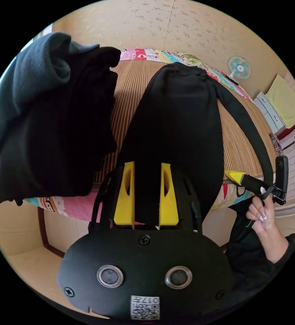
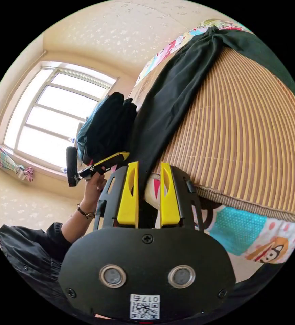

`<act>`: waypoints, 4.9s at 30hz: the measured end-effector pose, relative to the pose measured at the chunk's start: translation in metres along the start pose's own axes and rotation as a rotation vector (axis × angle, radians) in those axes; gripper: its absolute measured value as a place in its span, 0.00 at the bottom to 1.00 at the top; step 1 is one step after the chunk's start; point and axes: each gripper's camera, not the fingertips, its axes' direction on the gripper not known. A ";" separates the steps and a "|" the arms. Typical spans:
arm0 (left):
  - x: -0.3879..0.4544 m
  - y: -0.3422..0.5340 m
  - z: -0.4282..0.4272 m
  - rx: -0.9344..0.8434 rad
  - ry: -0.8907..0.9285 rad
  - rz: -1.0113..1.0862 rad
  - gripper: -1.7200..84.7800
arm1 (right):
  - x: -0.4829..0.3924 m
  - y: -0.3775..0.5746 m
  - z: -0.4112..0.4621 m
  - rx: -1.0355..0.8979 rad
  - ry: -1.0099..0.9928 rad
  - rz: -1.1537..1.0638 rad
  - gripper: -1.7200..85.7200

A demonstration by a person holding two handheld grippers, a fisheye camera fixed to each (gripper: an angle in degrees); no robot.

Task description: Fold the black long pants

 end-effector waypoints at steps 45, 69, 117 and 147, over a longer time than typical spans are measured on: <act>0.049 0.188 0.022 0.026 0.671 0.204 0.10 | 0.202 0.313 -0.453 0.716 -0.551 0.433 0.06; -0.059 0.094 0.111 -0.067 1.644 -0.083 0.20 | -0.095 0.227 -0.152 -0.257 0.390 -0.483 0.04; 0.123 0.156 0.070 0.079 0.829 0.378 0.05 | 0.002 0.099 -0.121 -0.152 0.235 0.008 0.11; 0.150 0.197 0.029 0.178 0.907 0.633 0.01 | 0.108 -0.290 -0.126 0.151 0.662 0.108 0.18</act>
